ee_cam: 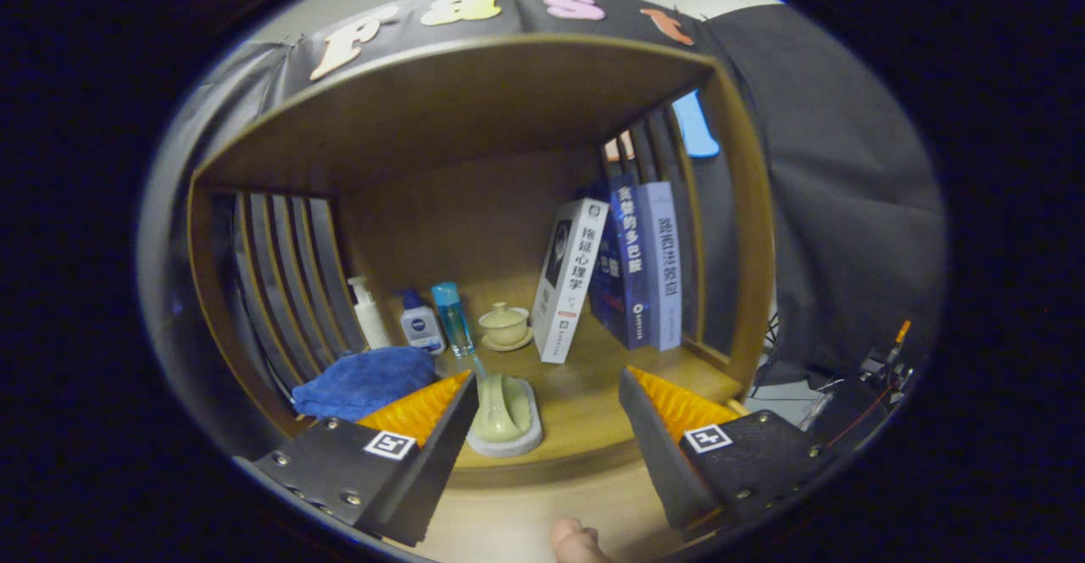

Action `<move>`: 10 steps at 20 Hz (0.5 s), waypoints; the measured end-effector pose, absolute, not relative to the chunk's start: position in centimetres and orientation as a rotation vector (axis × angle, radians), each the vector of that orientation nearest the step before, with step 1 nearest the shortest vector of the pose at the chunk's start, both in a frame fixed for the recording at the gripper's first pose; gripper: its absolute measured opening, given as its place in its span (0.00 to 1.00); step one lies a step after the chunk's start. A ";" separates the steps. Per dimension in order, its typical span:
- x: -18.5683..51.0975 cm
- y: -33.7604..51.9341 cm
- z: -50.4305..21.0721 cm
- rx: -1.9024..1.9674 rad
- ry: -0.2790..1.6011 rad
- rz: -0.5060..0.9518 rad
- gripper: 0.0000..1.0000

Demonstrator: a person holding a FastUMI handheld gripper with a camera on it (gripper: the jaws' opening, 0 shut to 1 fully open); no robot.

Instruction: Pull open the drawer, take out the items inside it, and place them on the countertop above the cabinet.

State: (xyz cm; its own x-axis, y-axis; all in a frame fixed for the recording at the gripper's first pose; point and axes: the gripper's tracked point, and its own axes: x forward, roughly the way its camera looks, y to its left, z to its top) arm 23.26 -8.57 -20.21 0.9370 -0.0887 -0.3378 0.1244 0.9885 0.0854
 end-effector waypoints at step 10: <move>6.8 -8.8 -14.5 0.122 0.247 -0.095 0.99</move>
State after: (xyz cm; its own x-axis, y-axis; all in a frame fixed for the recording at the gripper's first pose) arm 6.79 -8.76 -14.52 0.9652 -0.0788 -0.2494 0.1089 0.9881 0.1090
